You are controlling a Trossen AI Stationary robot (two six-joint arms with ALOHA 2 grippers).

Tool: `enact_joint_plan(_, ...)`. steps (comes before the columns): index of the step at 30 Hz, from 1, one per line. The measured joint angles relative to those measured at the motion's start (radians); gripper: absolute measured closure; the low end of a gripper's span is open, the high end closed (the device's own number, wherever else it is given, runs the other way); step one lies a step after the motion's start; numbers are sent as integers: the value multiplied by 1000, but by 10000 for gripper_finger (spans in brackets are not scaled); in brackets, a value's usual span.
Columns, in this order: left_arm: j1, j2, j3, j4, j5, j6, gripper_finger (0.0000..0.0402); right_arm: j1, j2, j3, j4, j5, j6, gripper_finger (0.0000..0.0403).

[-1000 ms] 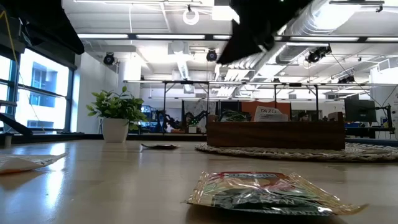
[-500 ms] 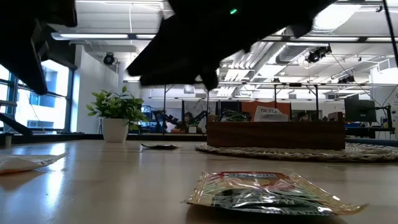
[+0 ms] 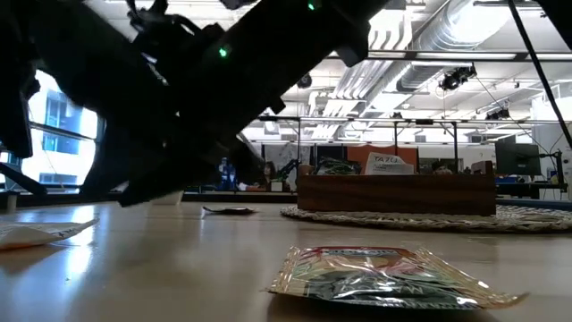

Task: Pick & Place Tea
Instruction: Put the white tea bag into the middle section of the wooden organizer

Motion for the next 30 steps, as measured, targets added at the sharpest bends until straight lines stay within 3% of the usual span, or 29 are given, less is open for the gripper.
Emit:
enact_joint_plan(6,-39,0,0,-6,-34,-44,358,-1,5,25,-34,2,107,259)
enact_joint_plan(20,-71,0,0,-6,-79,-78,358,6,38,-16,57,-29,169,259)
enact_joint_plan(27,-69,0,0,-6,-79,-78,358,13,69,-14,120,-41,120,261)
enact_joint_plan(30,-69,0,0,-6,-79,-82,358,14,69,-13,99,-34,77,280)
